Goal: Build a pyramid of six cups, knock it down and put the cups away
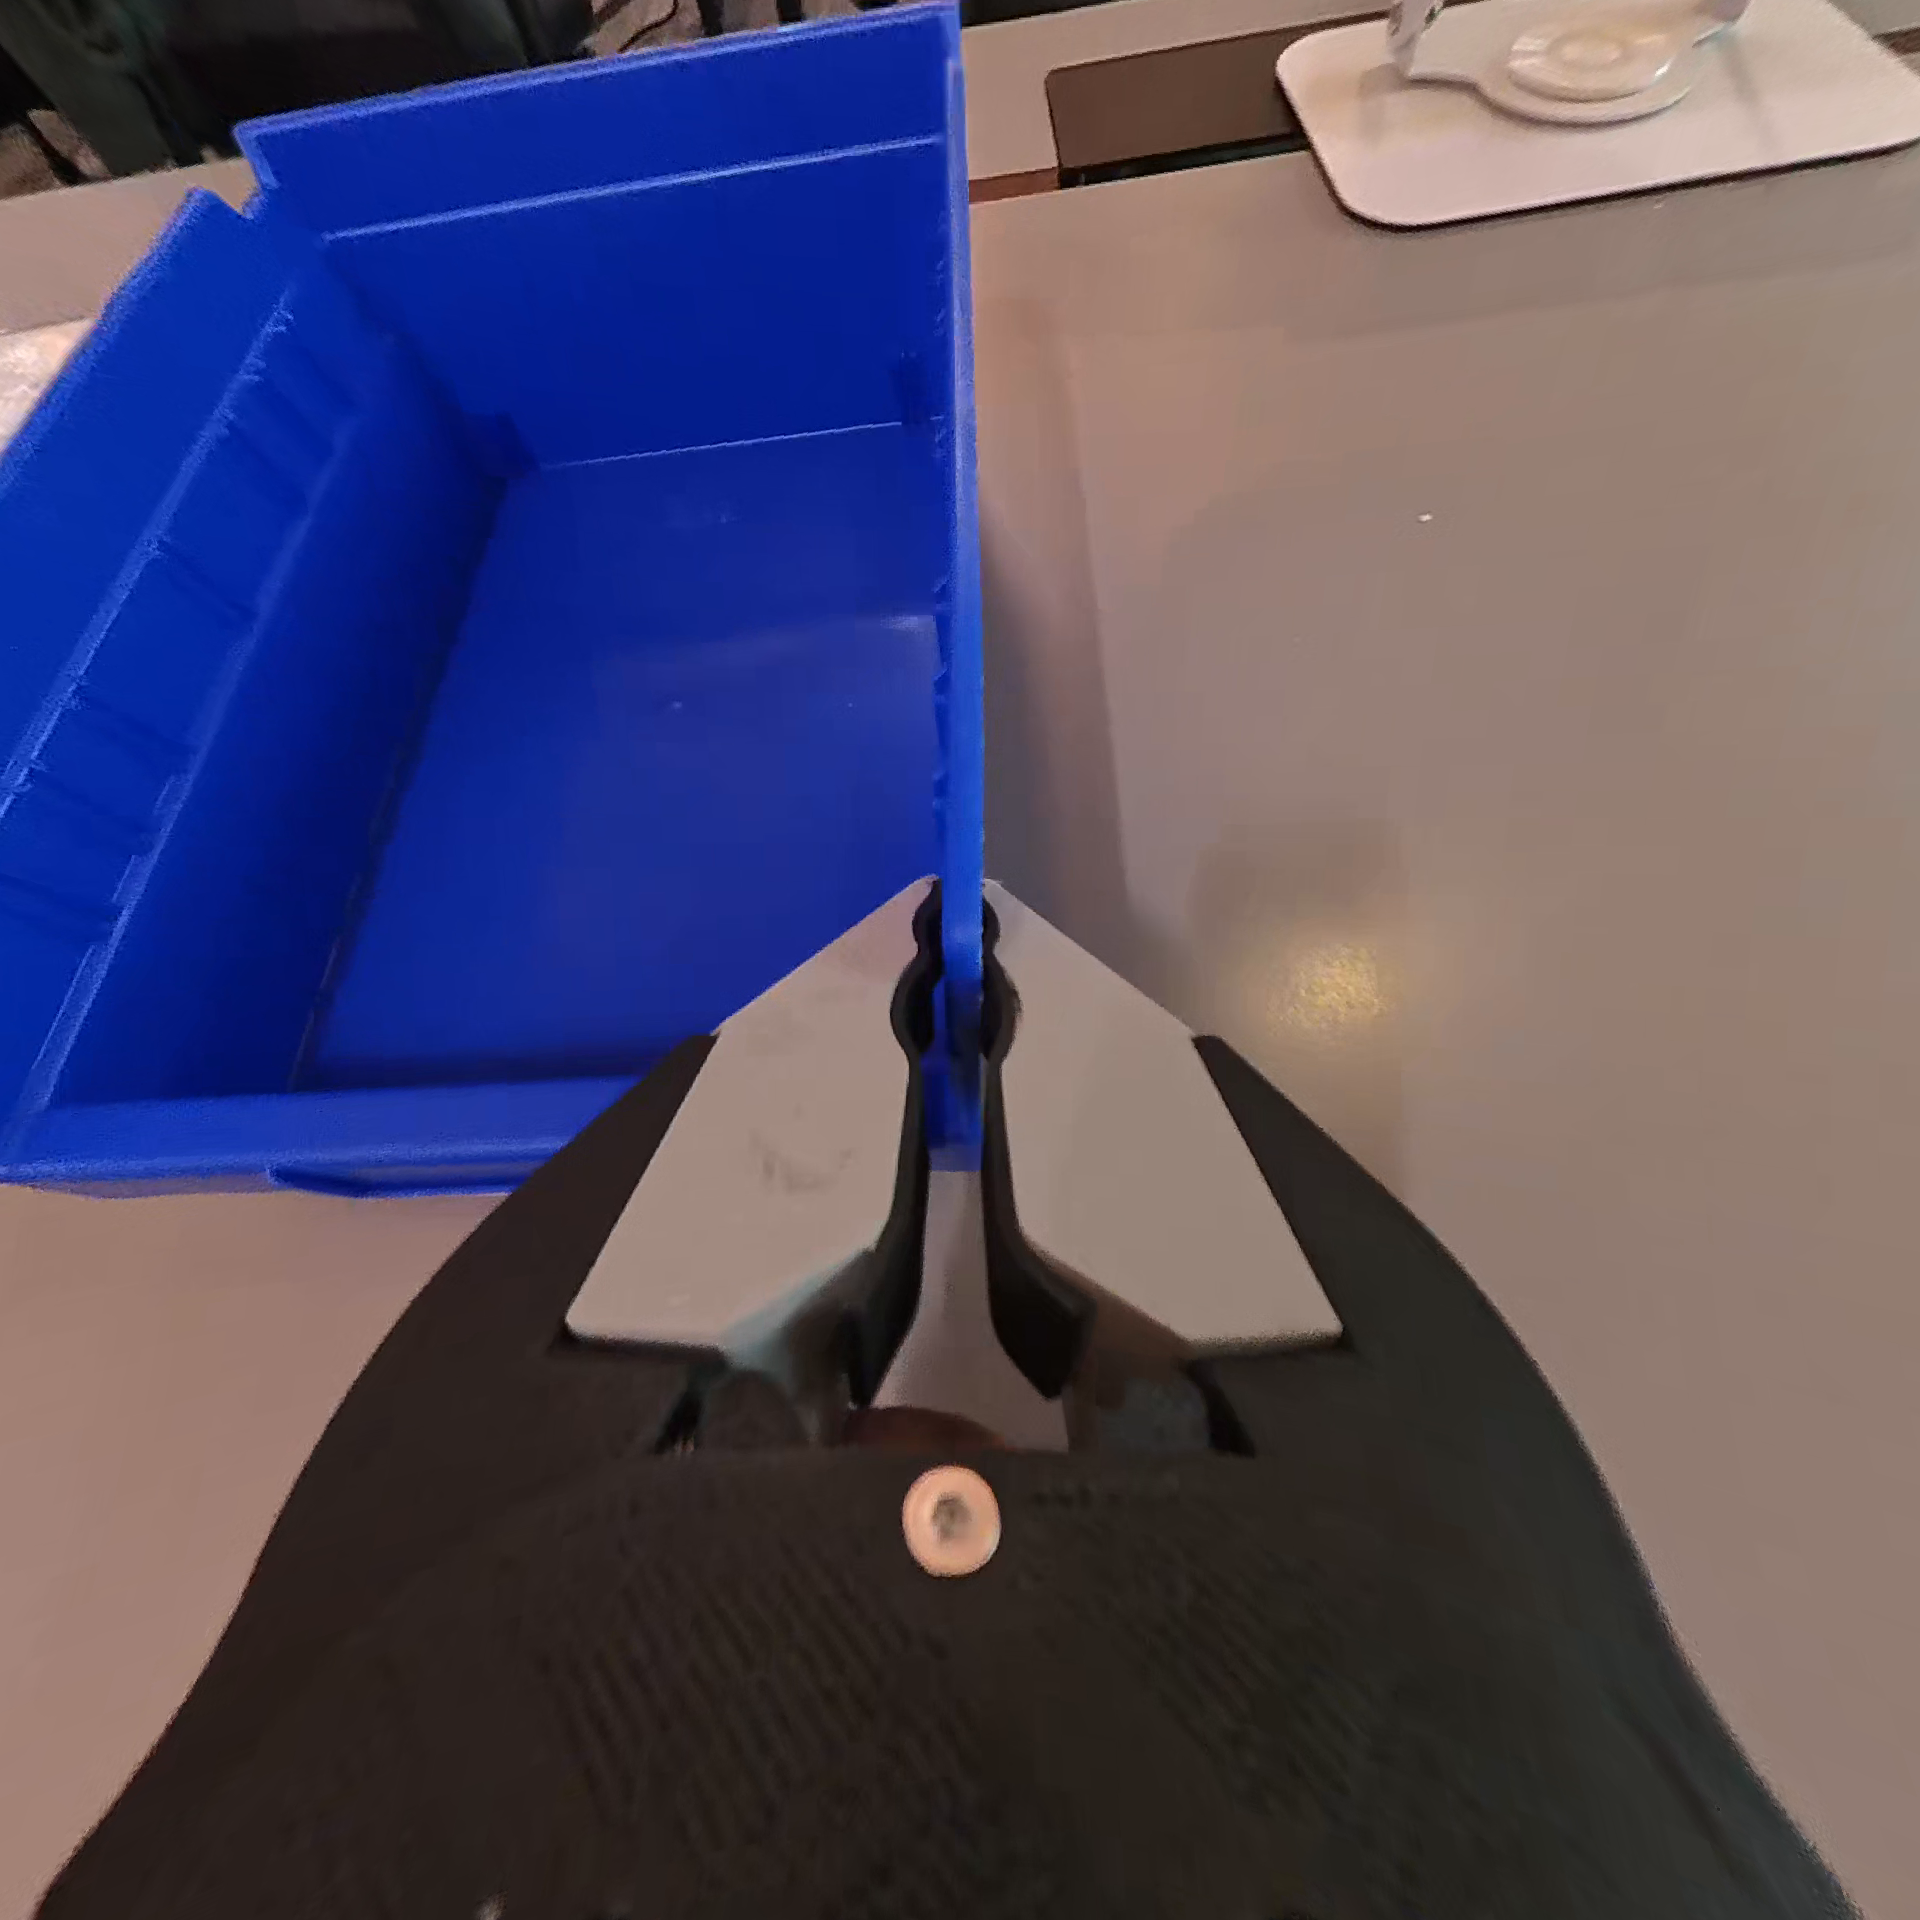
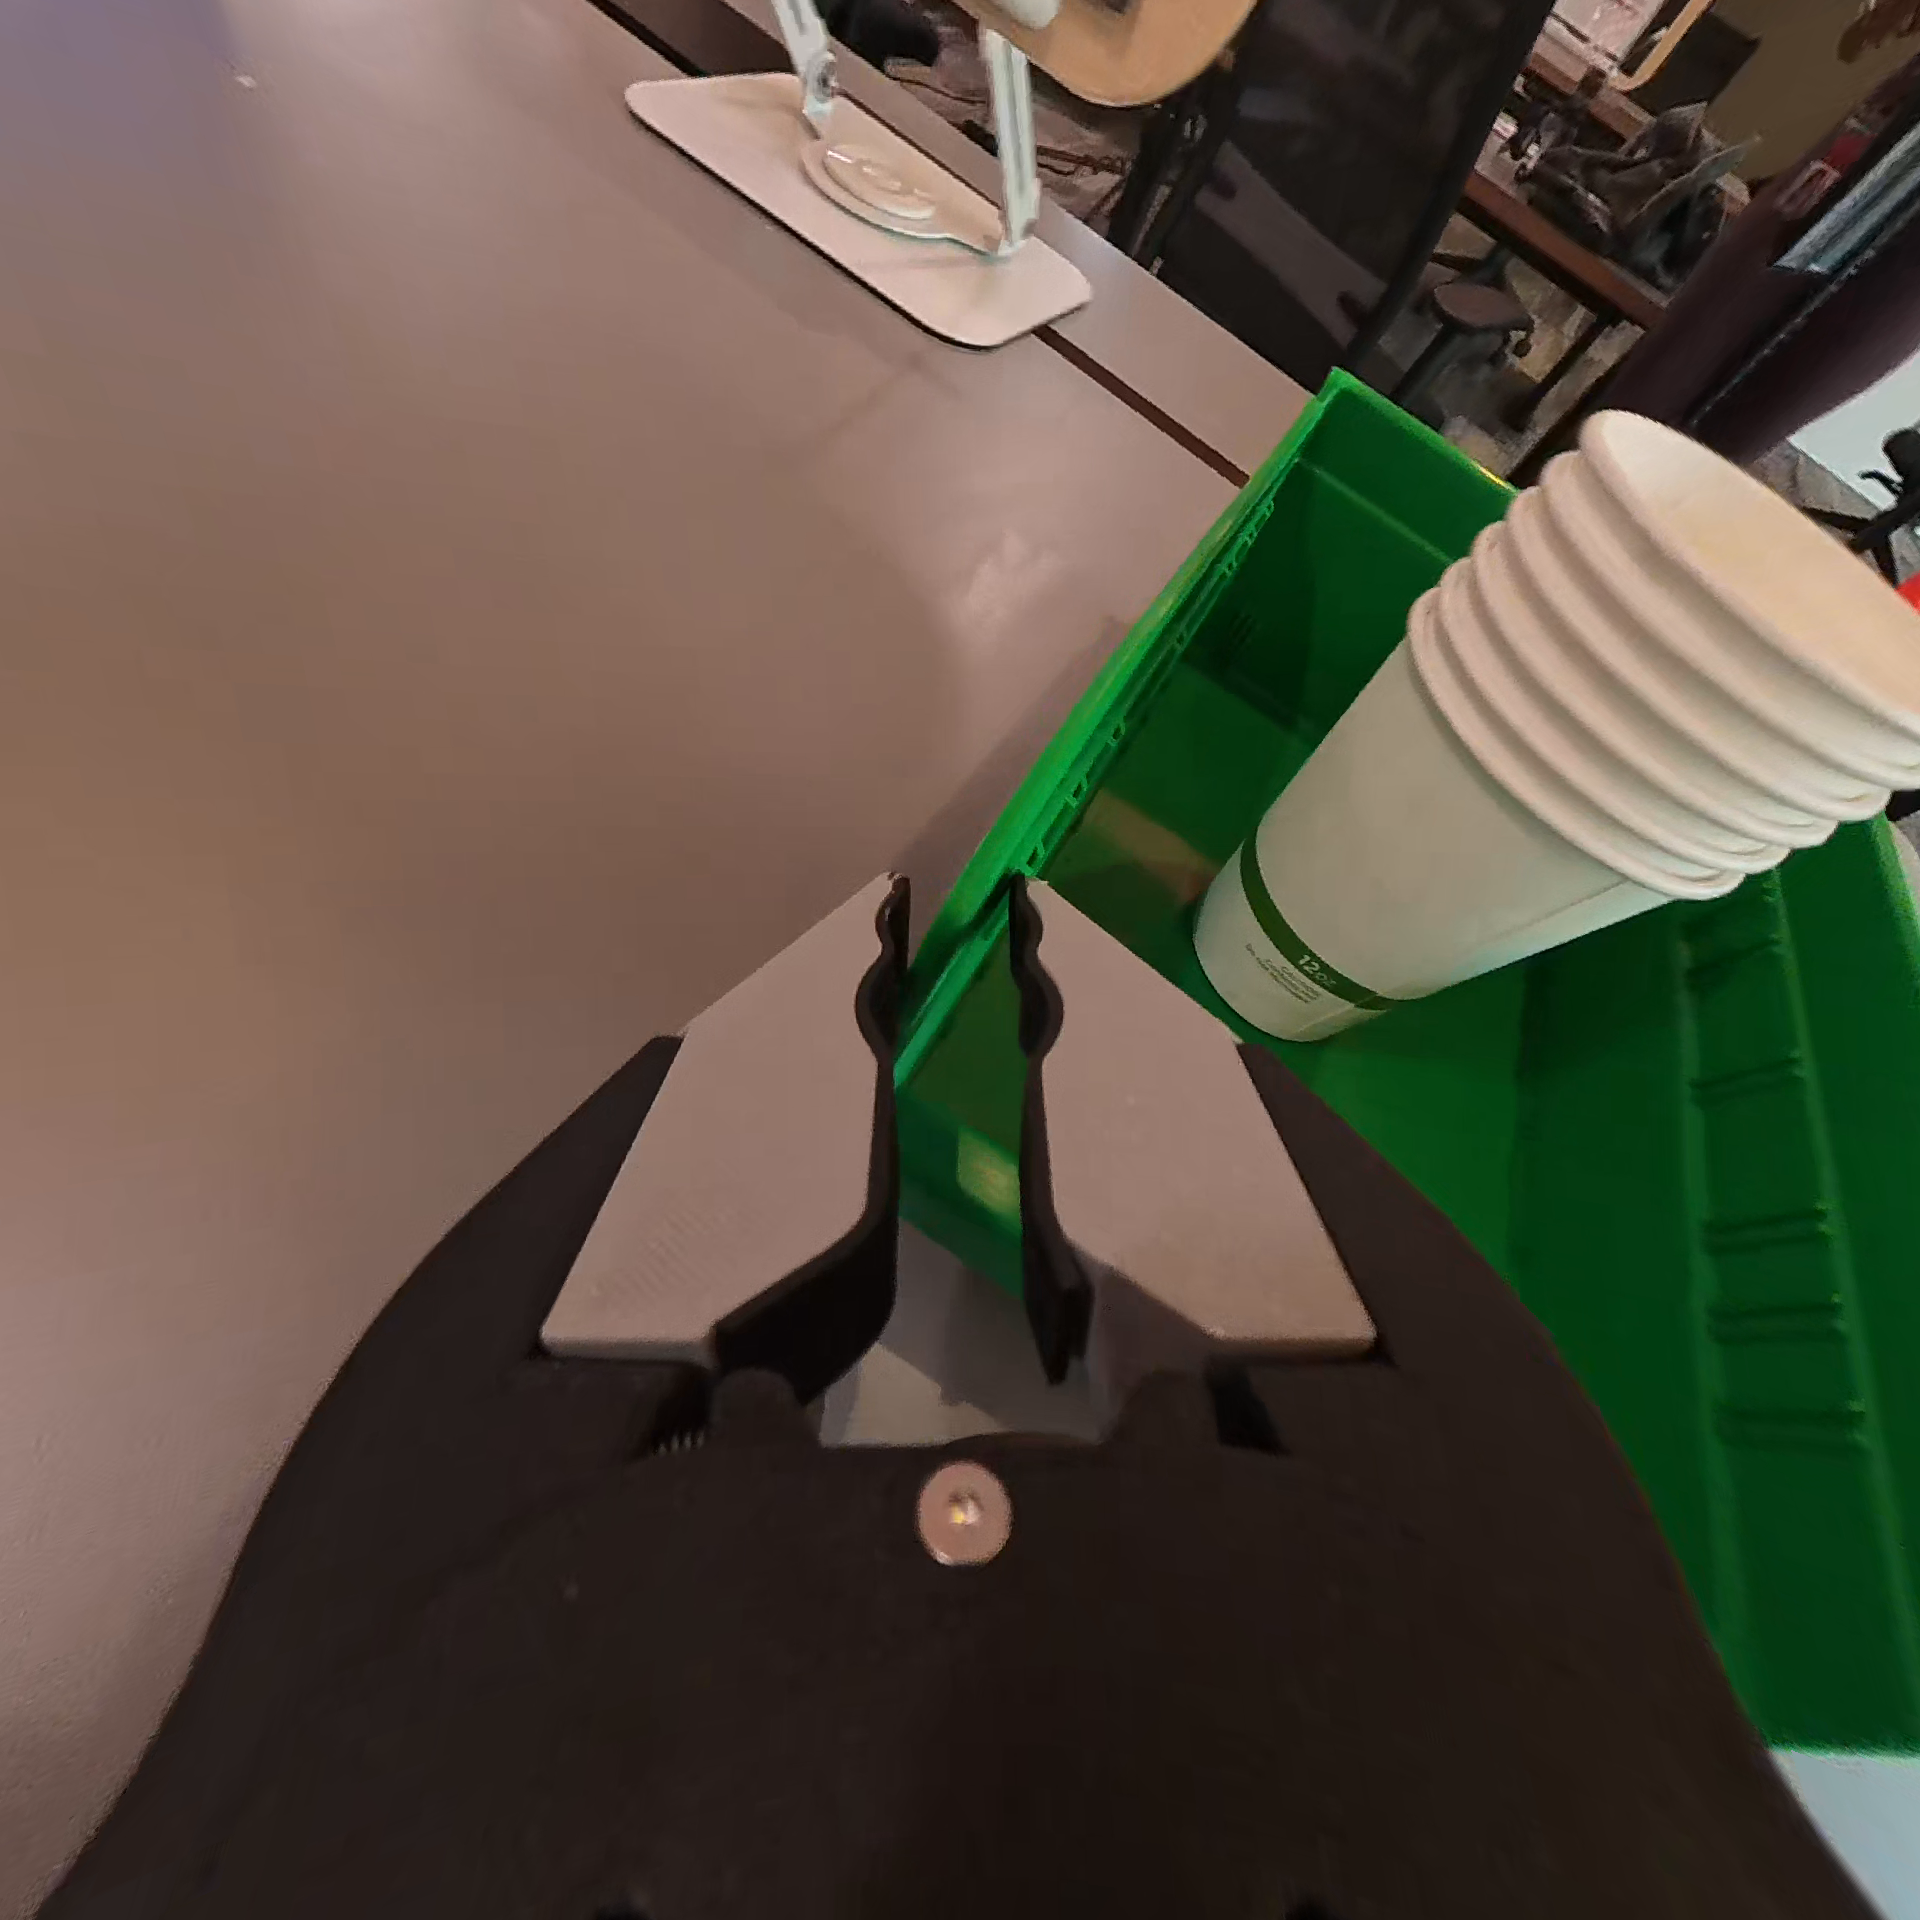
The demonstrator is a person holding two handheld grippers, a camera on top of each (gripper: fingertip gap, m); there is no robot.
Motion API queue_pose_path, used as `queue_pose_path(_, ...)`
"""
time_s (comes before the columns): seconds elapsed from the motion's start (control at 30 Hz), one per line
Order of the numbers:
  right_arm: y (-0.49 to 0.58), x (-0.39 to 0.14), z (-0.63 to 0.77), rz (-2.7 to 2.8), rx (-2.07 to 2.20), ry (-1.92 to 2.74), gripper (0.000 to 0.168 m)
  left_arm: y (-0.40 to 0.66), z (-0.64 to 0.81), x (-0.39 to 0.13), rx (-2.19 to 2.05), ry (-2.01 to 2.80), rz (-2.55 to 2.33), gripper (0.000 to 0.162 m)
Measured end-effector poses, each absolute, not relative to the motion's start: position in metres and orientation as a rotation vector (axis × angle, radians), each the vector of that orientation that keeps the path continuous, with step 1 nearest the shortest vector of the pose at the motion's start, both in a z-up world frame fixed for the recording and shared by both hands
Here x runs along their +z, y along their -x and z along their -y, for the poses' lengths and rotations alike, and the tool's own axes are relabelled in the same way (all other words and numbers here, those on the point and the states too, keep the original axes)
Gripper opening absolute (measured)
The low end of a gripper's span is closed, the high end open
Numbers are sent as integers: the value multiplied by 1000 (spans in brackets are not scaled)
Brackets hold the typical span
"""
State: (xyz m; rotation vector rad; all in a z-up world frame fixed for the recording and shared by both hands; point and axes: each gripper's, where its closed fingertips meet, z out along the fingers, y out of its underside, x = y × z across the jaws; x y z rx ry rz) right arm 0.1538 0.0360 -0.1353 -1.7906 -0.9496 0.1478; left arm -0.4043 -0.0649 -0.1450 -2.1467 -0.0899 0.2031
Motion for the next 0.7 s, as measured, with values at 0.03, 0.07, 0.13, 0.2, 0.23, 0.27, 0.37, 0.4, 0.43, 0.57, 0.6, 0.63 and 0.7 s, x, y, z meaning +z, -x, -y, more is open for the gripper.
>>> queue_pose_path(0.03, -148, -135, -31, 975, 164, 1785, 17, 403, 70, -142, 185, 2133, 84, 0)
queue_pose_path(0.07, -141, -135, -26, 994, 192, 1781, 18, 402, 75, -138, 162, 2115, 82, 0)
queue_pose_path(0.13, -121, -135, -17, 1026, 247, 1771, 20, 397, 85, -126, 99, 2066, 88, 0)
queue_pose_path(0.2, -99, -134, -10, 1051, 282, 1761, 20, 390, 94, -107, 32, 1999, 97, 1)
queue_pose_path(0.23, -86, -134, -7, 1059, 304, 1761, 21, 387, 98, -97, 3, 1965, 98, 1)
queue_pose_path(0.27, -73, -134, -4, 1062, 331, 1760, 21, 383, 102, -86, -18, 1932, 94, 2)
queue_pose_path(0.37, -28, -133, 7, 1090, 422, 1759, 21, 372, 117, -57, -57, 1864, 72, 2)
queue_pose_path(0.4, -13, -132, 12, 1105, 440, 1752, 21, 369, 121, -50, -79, 1853, 70, 2)
queue_pose_path(0.43, 3, -132, 16, 1124, 450, 1744, 21, 365, 126, -43, -105, 1837, 62, 2)
queue_pose_path(0.57, 70, -134, 32, 1206, 482, 1710, 22, 356, 146, -18, -155, 1773, 41, 2)
queue_pose_path(0.6, 88, -134, 37, 1231, 490, 1700, 22, 353, 151, -12, -163, 1761, 36, 2)
queue_pose_path(0.63, 105, -134, 42, 1255, 498, 1691, 22, 351, 156, -6, -159, 1747, 24, 2)
queue_pose_path(0.7, 142, -133, 53, 1297, 534, 1678, 23, 349, 166, 7, -143, 1707, 11, 2)
